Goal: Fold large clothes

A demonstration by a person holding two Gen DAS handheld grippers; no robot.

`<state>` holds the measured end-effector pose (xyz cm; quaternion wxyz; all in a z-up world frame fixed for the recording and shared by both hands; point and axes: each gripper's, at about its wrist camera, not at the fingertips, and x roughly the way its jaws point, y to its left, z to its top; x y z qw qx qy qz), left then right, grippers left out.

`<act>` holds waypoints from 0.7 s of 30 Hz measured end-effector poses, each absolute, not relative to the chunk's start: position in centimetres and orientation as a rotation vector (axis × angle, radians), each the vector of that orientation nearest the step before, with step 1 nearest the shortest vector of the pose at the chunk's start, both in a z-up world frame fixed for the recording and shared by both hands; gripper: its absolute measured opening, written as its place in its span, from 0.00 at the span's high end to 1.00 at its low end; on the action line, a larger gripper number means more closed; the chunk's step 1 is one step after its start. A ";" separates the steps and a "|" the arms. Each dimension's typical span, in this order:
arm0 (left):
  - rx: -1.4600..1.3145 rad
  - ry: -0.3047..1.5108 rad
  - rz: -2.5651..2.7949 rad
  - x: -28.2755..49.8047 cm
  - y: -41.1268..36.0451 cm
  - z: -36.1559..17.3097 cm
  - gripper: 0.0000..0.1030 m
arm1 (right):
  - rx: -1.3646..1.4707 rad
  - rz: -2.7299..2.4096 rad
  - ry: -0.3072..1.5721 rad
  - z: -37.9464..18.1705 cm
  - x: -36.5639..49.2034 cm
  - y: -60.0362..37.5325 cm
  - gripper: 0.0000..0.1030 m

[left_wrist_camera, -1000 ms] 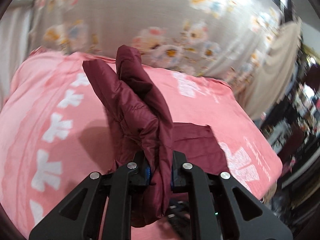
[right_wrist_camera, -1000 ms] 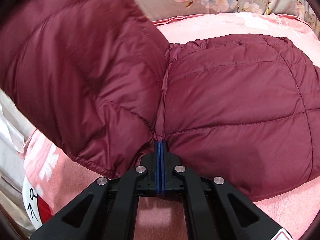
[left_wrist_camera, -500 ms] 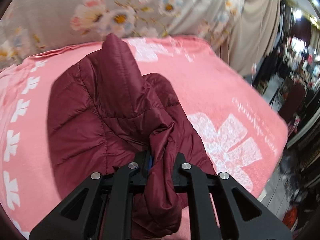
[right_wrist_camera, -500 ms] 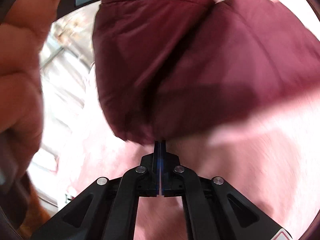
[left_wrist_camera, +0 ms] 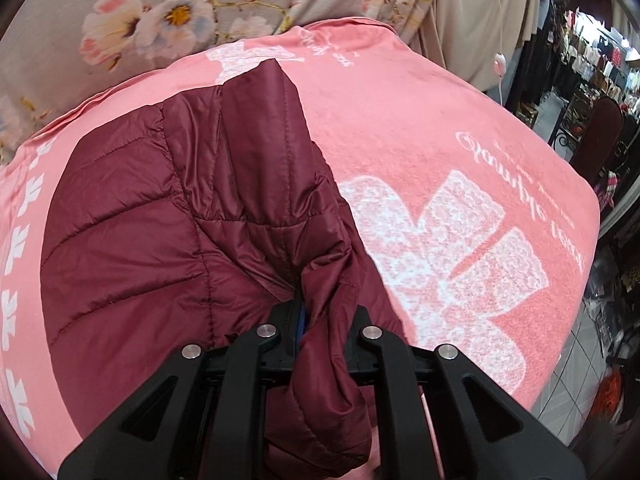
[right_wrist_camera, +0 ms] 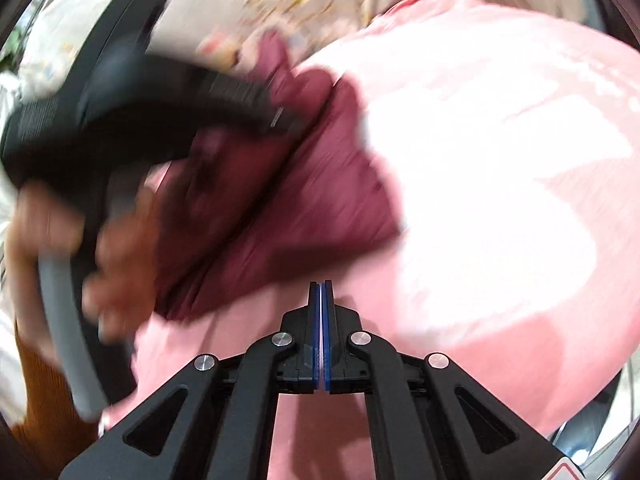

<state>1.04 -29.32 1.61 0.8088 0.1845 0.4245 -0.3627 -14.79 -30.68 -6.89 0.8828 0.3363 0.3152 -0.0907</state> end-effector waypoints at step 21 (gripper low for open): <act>0.388 0.965 -0.858 0.1 -33.2 1.5 0.59 | 0.727 -0.200 0.663 -6.3 -15.2 -34.4 0.83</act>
